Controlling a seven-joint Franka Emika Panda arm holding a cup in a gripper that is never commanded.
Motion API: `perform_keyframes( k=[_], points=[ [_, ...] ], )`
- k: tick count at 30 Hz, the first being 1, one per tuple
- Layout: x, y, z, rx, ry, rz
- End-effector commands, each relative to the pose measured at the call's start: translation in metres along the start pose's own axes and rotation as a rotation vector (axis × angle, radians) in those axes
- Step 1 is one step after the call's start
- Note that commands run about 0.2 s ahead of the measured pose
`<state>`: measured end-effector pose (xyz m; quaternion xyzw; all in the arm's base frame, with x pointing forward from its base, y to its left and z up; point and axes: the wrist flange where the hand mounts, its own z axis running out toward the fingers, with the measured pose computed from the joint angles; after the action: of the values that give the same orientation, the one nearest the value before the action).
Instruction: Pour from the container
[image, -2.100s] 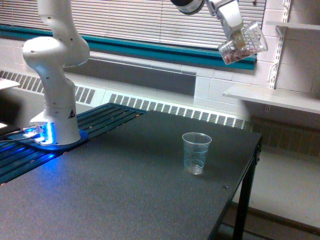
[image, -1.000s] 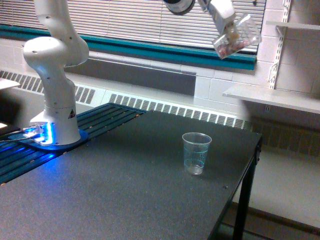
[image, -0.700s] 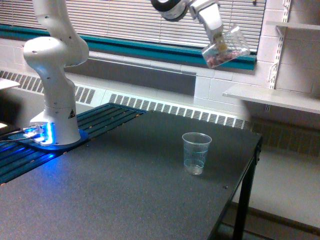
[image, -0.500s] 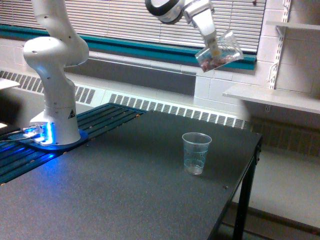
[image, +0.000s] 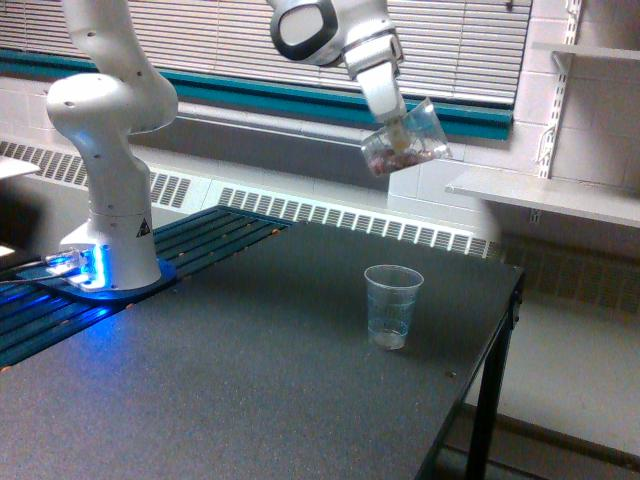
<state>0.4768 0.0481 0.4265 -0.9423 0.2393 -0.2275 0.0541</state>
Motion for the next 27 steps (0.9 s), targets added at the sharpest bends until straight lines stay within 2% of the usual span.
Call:
perform_keyframes(
  k=[1, 17, 27],
  points=[
    [0.001, 0.014, 0.005, -0.011, -0.014, -0.048],
    [-0.013, 0.04, 0.041, -0.039, -0.112, -0.068],
    [-0.03, 0.046, 0.054, -0.054, -0.172, -0.091]
  ],
)
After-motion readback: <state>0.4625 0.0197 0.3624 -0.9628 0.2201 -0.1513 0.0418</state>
